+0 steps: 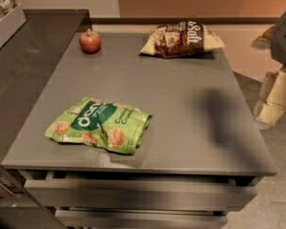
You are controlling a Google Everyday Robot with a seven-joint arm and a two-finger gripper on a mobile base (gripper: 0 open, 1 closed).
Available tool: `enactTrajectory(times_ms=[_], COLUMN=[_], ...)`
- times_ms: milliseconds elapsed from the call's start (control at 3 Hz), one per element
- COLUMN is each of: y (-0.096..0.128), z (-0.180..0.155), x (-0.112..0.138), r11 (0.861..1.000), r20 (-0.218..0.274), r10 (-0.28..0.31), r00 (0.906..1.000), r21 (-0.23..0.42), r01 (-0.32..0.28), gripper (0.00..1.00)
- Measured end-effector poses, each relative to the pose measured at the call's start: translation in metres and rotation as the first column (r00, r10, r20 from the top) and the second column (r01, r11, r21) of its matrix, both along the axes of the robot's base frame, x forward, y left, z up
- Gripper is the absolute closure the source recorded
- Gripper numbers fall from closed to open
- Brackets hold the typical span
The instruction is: Move brown chip bag near green rice chip bag
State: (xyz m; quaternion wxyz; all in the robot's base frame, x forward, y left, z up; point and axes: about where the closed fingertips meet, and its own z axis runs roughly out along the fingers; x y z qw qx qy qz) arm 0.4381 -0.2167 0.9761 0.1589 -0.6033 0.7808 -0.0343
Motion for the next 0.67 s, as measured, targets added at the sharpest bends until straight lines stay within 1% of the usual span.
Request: enactTrajectory(times_ms=[333,667], y=[0.0,0.001], z=[-0.002,-0.008], x=[0.009,0.039], r11=[1.0,0.999], r20=[0.002,0.019], r10=[0.001,-0.015], r00=[1.0,0.9997], r21=[0.013,0.043], r01=[-0.001,0.014], gripper=[0.0,0.0])
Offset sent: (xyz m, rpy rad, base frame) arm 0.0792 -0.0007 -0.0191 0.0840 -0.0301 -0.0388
